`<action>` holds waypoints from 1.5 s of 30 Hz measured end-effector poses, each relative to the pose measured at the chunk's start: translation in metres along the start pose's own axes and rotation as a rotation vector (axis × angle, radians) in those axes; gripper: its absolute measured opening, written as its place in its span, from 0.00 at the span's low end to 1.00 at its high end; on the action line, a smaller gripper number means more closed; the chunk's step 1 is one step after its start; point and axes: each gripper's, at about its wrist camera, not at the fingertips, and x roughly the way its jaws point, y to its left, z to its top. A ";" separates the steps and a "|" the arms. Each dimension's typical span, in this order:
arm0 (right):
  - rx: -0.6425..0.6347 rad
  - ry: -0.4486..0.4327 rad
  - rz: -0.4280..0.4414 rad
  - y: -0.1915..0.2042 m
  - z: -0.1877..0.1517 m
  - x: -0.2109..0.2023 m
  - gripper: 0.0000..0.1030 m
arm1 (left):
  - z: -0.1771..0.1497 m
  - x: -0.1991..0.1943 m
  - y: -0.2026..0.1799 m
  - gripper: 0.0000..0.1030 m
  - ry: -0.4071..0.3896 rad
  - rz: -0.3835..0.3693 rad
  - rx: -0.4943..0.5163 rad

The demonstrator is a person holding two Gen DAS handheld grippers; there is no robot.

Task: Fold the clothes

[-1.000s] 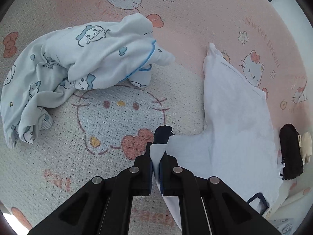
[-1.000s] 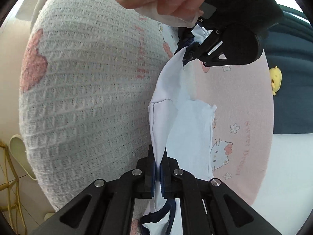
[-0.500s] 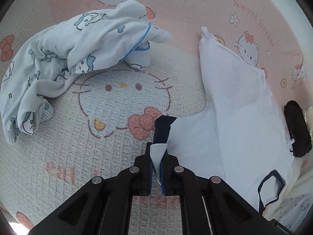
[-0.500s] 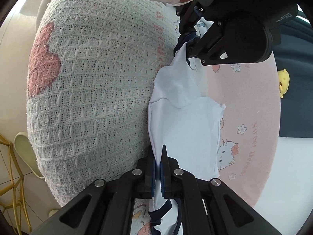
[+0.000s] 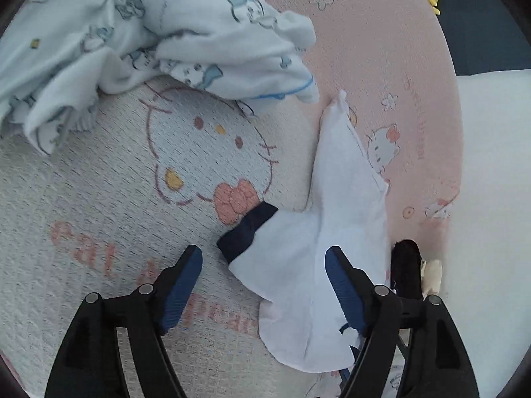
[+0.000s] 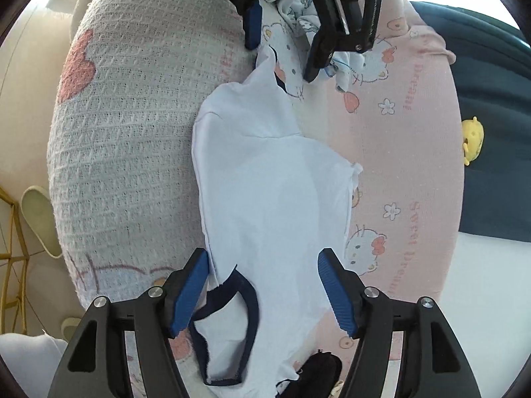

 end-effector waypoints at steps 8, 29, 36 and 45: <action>0.028 0.026 -0.047 -0.018 0.014 -0.017 0.65 | 0.009 0.006 -0.007 0.73 0.048 0.008 0.011; 0.584 0.133 0.227 -0.115 0.021 0.063 0.73 | -0.010 0.020 -0.021 0.73 0.052 0.203 0.089; 0.937 0.118 0.533 -0.127 -0.023 0.096 0.73 | -0.012 0.035 -0.028 0.73 -0.020 0.214 0.033; 1.320 -0.045 1.110 -0.134 -0.061 0.111 0.73 | -0.030 0.061 -0.061 0.17 -0.100 0.399 0.245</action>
